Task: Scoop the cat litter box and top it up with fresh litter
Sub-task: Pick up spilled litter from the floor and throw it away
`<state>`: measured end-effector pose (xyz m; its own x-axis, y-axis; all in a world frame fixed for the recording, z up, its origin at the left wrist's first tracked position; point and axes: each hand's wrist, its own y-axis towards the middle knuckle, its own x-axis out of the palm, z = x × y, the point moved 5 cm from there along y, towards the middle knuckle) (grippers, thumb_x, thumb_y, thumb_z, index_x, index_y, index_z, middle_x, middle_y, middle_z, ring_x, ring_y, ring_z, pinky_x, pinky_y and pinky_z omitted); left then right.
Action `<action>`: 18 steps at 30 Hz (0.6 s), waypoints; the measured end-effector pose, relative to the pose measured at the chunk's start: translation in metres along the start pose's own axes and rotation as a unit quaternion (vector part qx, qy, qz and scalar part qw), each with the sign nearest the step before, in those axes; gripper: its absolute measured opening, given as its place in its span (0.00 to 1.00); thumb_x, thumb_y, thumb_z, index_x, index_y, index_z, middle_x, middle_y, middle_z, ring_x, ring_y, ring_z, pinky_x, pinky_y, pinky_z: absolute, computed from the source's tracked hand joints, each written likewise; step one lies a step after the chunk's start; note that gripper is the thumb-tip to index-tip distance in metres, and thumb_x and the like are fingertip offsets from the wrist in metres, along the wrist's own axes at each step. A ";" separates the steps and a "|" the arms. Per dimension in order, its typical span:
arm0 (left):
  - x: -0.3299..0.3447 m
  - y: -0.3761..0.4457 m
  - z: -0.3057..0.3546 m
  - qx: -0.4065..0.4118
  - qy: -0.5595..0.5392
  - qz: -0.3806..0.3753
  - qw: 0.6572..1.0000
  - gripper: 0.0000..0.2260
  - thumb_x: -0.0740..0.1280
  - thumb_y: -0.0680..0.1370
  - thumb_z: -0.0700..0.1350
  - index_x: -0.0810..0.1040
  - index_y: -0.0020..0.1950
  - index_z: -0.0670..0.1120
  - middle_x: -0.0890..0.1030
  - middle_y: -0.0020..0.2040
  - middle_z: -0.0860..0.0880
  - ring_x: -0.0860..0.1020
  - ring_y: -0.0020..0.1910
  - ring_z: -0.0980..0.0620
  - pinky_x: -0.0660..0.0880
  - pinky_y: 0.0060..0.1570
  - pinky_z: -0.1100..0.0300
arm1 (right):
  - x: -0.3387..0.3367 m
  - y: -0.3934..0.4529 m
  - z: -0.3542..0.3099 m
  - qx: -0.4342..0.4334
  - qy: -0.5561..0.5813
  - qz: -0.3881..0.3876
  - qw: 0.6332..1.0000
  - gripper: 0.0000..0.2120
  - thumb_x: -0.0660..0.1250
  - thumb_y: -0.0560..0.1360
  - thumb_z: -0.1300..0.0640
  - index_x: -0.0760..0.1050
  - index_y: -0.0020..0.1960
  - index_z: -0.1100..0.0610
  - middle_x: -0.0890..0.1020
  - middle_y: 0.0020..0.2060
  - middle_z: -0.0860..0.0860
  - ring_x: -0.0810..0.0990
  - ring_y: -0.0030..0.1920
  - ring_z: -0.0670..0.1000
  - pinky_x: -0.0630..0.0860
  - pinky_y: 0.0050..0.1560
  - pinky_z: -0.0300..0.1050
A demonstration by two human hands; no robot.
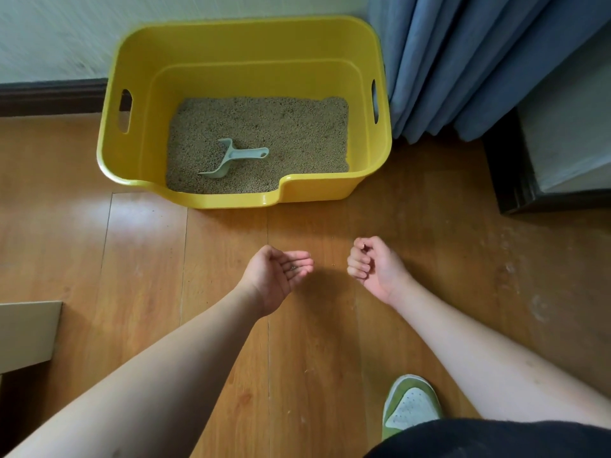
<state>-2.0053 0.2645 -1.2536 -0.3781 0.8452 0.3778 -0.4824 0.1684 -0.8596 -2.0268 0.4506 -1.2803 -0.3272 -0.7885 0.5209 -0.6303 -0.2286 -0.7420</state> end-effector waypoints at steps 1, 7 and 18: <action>0.002 0.000 -0.001 -0.001 -0.001 -0.002 1.000 0.22 0.49 0.79 0.42 0.79 0.54 0.33 0.84 0.47 0.37 0.83 0.46 0.44 0.80 0.49 0.56 | -0.001 0.001 0.000 -0.001 -0.017 0.000 1.000 0.14 0.52 0.78 0.59 0.64 0.34 0.56 0.60 0.25 0.49 0.56 0.24 0.47 0.54 0.25 0.40; 0.005 0.000 0.000 -0.003 -0.009 -0.008 1.000 0.25 0.47 0.81 0.46 0.80 0.51 0.33 0.83 0.45 0.36 0.83 0.44 0.44 0.80 0.47 0.57 | -0.008 0.016 -0.007 -0.029 -0.078 0.043 0.996 0.14 0.52 0.79 0.57 0.72 0.40 0.59 0.69 0.30 0.52 0.64 0.27 0.47 0.61 0.29 0.40; -0.013 0.002 0.010 0.001 -0.028 0.012 1.000 0.25 0.47 0.82 0.47 0.80 0.52 0.33 0.84 0.46 0.36 0.83 0.43 0.44 0.80 0.48 0.57 | 0.024 0.039 -0.028 -0.280 -0.724 0.094 0.624 0.11 0.69 0.76 0.55 0.78 0.55 0.60 0.79 0.45 0.54 0.76 0.46 0.53 0.62 0.42 0.37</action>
<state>-2.0090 0.2486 -1.2573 -0.4334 0.8191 0.3757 -0.4747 0.1468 -0.8678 -2.0789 0.4393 -1.2848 0.2912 -0.5541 -0.7798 -0.9560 -0.1390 -0.2582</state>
